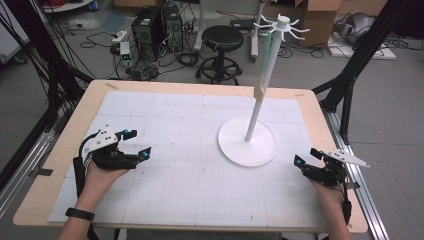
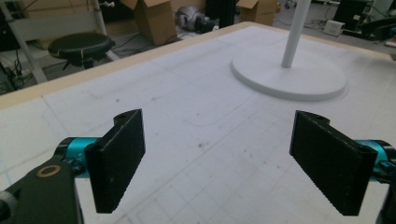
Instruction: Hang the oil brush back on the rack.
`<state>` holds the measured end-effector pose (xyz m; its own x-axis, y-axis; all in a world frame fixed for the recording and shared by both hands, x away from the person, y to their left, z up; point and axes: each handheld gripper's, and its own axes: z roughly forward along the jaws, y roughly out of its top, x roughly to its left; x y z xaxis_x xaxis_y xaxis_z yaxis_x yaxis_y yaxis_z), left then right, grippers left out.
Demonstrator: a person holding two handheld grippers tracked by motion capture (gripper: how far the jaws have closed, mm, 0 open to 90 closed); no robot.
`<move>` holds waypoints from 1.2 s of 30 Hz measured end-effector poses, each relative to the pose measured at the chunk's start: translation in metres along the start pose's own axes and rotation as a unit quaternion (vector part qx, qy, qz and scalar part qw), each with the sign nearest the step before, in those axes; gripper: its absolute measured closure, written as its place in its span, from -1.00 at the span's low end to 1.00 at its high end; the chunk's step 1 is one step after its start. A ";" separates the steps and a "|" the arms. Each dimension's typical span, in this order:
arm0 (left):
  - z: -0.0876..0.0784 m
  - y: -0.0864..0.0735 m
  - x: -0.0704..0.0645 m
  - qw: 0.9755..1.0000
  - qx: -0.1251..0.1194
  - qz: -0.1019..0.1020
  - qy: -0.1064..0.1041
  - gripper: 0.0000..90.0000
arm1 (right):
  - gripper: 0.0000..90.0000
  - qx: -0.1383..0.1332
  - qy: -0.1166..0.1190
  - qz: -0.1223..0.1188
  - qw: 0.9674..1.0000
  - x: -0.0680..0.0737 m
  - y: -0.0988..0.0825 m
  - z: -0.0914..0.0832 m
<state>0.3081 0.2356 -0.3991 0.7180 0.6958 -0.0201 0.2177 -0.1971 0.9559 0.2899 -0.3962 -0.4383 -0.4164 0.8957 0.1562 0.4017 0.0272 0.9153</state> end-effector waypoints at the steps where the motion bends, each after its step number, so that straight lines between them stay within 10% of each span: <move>1: -0.001 -0.004 0.002 1.000 -0.001 -0.003 0.004 -0.58 | -0.56 0.000 0.000 -0.002 1.000 0.000 0.000 0.000; 14: -0.015 -0.037 0.022 0.999 0.003 -0.029 0.037 -0.59 | -0.58 0.003 -0.001 0.003 1.000 -0.001 -0.002 0.000; 36: -0.011 -0.045 0.009 0.999 0.014 -0.018 0.045 -0.60 | -0.60 0.008 -0.005 0.001 1.000 -0.002 -0.004 0.002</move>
<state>0.2971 0.2585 -0.4391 0.6466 0.7623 -0.0266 0.2615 -0.1888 0.9466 0.2902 -0.3971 -0.4429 -0.4069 0.9005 0.1533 0.4161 0.0333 0.9087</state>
